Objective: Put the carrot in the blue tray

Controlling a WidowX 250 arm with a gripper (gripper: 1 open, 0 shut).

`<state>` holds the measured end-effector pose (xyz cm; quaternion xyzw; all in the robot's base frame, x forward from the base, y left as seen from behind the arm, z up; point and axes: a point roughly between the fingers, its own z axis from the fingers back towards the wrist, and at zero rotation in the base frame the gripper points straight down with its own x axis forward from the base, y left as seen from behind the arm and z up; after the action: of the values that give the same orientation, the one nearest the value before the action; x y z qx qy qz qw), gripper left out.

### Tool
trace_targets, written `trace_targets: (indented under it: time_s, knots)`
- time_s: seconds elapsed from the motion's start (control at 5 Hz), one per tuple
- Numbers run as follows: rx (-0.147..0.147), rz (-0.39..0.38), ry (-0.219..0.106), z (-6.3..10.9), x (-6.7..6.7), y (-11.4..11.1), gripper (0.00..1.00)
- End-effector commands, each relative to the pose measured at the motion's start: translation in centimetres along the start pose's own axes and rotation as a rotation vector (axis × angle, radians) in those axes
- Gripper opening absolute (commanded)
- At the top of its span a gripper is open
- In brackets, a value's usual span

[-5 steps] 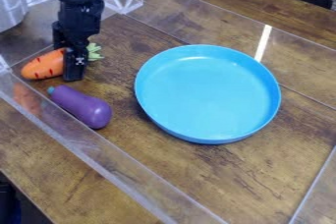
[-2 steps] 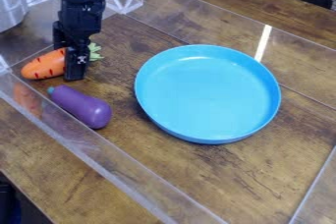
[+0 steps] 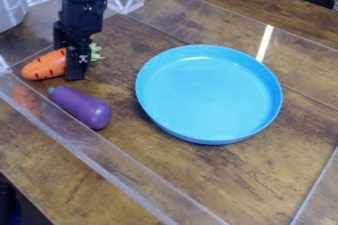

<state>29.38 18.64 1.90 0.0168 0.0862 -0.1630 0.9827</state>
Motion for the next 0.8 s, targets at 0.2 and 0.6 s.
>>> trace_targets:
  time_s: [0.2, 0.6]
  knots:
    - [-0.026, 0.008, 0.010, -0.03, 0.22, -0.25, 1.00]
    - [-0.032, 0.000, 0.012, -0.08, 0.39, -0.15, 0.00]
